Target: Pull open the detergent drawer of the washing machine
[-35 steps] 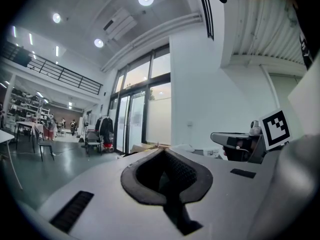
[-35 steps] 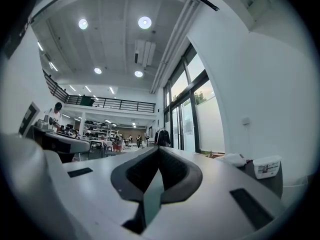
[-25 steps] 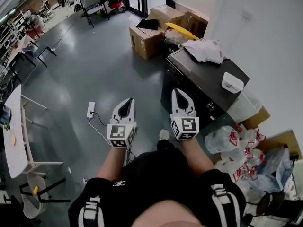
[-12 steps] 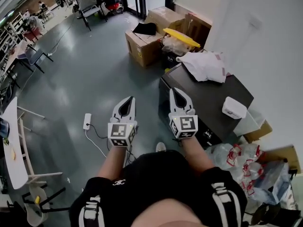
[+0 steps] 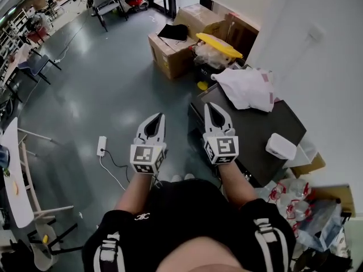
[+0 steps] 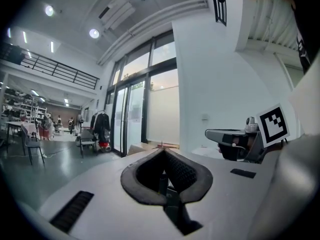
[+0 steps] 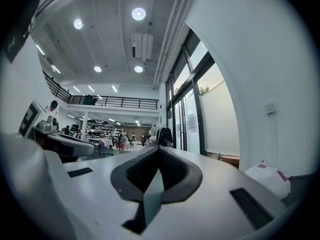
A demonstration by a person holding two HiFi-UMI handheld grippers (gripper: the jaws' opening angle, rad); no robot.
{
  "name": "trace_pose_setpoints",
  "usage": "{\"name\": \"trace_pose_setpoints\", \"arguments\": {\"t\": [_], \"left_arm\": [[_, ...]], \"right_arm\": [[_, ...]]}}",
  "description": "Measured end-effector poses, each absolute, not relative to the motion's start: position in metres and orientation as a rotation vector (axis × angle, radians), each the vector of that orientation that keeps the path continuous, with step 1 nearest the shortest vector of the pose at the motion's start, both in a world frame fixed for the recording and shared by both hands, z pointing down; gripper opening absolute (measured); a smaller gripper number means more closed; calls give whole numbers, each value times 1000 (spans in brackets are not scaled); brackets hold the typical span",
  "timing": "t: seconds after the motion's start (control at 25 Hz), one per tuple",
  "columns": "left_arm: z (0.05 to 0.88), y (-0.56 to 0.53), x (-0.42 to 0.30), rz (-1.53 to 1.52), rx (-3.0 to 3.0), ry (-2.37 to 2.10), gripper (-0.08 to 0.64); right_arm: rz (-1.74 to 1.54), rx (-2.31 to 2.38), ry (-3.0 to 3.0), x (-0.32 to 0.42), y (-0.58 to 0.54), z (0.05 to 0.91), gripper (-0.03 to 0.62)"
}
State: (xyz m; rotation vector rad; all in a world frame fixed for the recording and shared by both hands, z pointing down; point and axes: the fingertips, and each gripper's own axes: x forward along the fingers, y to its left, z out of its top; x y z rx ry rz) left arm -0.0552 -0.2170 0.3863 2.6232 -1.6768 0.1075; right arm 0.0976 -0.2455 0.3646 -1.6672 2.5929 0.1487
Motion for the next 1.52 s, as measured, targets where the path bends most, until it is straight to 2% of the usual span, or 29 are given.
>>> {"name": "trace_pose_setpoints", "arguments": {"t": [0.52, 0.68, 0.72, 0.8, 0.84, 1.24, 1.52], "left_arm": [[399, -273, -72, 120, 2611, -1657, 3], [411, -282, -77, 14, 2511, -1544, 9], [416, -284, -76, 1, 2496, -1500, 47], [424, -288, -75, 3, 2487, -1428, 257], [429, -290, -76, -1, 2475, -1394, 281], [525, -286, -68, -161, 2145, -955, 279], [594, -280, -37, -97, 2104, -769, 279]], "right_arm": [[117, -1761, 2575, 103, -285, 377, 2], [117, -1772, 2581, 101, -288, 377, 2], [117, -1775, 2580, 101, -288, 377, 2], [114, -1783, 2578, 102, -289, 379, 2], [114, -1789, 2577, 103, -290, 379, 2], [132, -1852, 2594, 102, -283, 387, 2], [48, -1929, 2579, 121, -274, 404, 2]]}}
